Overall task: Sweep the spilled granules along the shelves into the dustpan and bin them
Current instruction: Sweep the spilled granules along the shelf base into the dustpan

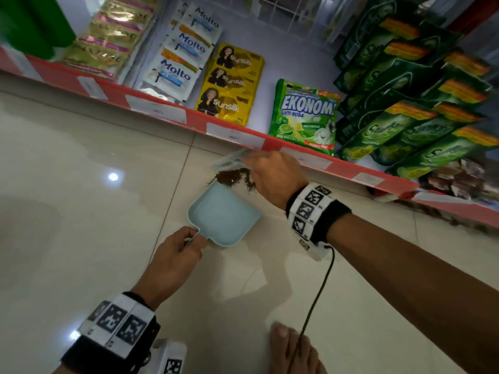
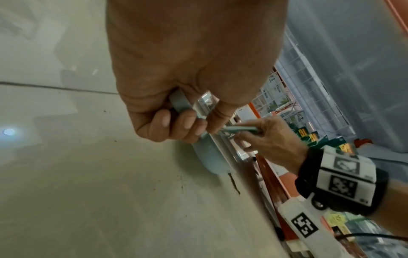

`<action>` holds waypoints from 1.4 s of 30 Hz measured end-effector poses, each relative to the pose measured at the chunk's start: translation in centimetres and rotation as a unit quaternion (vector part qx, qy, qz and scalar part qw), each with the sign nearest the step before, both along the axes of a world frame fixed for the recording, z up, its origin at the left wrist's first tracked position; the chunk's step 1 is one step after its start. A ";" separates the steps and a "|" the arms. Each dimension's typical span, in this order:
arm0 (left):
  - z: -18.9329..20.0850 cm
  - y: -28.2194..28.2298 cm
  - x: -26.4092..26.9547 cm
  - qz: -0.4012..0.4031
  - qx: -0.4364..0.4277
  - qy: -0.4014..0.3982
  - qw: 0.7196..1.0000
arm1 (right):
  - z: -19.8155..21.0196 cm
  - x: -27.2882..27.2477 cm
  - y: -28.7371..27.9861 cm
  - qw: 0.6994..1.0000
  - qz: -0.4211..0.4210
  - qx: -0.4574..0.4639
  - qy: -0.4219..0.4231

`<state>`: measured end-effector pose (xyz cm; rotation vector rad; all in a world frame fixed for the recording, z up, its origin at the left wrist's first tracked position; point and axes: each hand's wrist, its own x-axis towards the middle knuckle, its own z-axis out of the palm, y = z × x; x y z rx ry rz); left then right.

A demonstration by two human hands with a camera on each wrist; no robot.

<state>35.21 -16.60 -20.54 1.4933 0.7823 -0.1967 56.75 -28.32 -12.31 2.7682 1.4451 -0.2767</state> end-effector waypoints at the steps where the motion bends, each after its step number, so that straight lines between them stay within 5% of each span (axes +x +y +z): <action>1: 0.1 -0.1 -0.6 0.007 0.013 0.000 1.000 | -0.4 0.1 -0.4 0.999 0.020 -0.028 -0.008; 4: 0.7 0.1 -2.6 0.032 0.044 -0.001 0.999 | -0.1 0.3 -3.1 0.993 0.062 -0.104 -0.016; 8: 1.2 -0.2 -4.1 0.053 0.059 0.018 0.997 | 1.9 0.9 -4.8 0.994 0.073 -0.084 -0.020; 13: 1.6 -0.5 -4.4 0.070 0.052 0.036 0.996 | 2.3 0.4 1.9 0.988 0.153 -0.019 -0.025; 17: 1.6 -0.4 -5.1 0.071 0.063 0.031 0.995 | 0.3 -0.4 6.3 0.974 0.205 -0.066 -0.063; 24: 1.0 -0.8 -7.5 0.063 0.067 0.032 0.995 | 1.4 1.4 -1.4 0.967 0.208 -0.143 -0.027; 27: 0.8 -0.7 -8.1 0.053 0.075 0.040 0.995 | 3.4 1.4 -3.2 0.975 0.207 -0.085 0.005; 37: 1.5 -0.9 -8.0 0.034 0.080 0.037 0.996 | 0.2 -1.7 6.7 0.972 0.223 -0.029 -0.072; 42: 1.7 -1.1 -9.1 0.040 0.089 0.043 0.994 | 0.1 -1.2 3.6 0.955 0.264 -0.106 -0.084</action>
